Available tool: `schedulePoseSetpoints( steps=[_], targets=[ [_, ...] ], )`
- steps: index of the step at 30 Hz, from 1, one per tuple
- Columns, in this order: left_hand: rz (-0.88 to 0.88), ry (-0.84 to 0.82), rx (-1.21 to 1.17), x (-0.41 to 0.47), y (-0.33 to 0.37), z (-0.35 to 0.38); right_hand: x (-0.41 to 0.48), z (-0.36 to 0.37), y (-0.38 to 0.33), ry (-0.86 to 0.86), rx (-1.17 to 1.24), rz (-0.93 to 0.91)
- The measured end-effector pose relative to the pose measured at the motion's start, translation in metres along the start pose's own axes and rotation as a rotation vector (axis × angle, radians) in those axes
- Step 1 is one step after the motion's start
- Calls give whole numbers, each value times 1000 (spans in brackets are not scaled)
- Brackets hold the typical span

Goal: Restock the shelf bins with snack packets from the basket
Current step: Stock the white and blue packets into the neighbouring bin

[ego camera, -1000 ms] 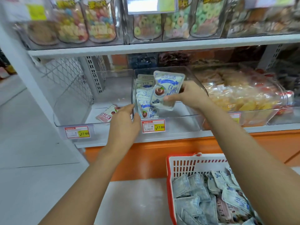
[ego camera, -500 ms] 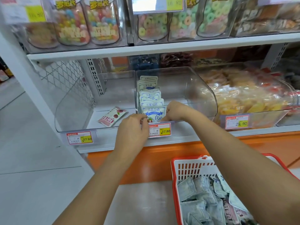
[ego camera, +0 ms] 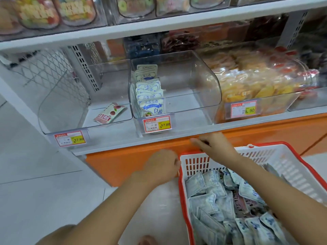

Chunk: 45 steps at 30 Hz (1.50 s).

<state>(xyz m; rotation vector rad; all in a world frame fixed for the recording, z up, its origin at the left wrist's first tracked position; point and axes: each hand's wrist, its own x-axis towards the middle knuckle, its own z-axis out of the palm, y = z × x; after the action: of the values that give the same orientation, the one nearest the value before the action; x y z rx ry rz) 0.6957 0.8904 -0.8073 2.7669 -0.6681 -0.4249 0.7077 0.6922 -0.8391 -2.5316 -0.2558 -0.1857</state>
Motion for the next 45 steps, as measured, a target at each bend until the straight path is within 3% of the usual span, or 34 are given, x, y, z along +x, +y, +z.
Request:
schedulePoseSetpoints(
  steps=[4,7,10,14,17,19,23,27,30,33,36,41,45],
  targets=[
    [-17,-248,29,1,-3,37,-23,53,60,-379,-221,216],
    [-42,-317,3,1,-7,57,-39,86,83,-401,-185,351],
    [-18,-365,-31,-1,-1,67,-43,115,96,-417,-167,318],
    [28,-392,27,-1,7,69,-37,156,102,-583,-132,274],
    [9,-410,15,2,5,68,-44,174,112,-671,-305,228],
    [3,-426,21,3,5,66,-56,181,116,-666,-440,169],
    [-3,-443,20,5,7,63,-65,191,107,-497,-533,186],
    [-15,-477,-14,2,4,63,-70,180,100,-532,-590,159],
    [-16,-482,-23,-1,-1,60,-77,153,106,-397,-367,315],
    [-48,-455,11,-3,-12,50,-86,119,112,-132,70,590],
    [-99,-361,-4,-4,-22,42,-94,88,112,-51,472,808],
    [-148,-210,-116,-6,-19,26,-93,49,68,-202,1236,804],
    [-176,-159,-460,-10,-10,10,-82,16,15,-285,1369,581]
  ],
)
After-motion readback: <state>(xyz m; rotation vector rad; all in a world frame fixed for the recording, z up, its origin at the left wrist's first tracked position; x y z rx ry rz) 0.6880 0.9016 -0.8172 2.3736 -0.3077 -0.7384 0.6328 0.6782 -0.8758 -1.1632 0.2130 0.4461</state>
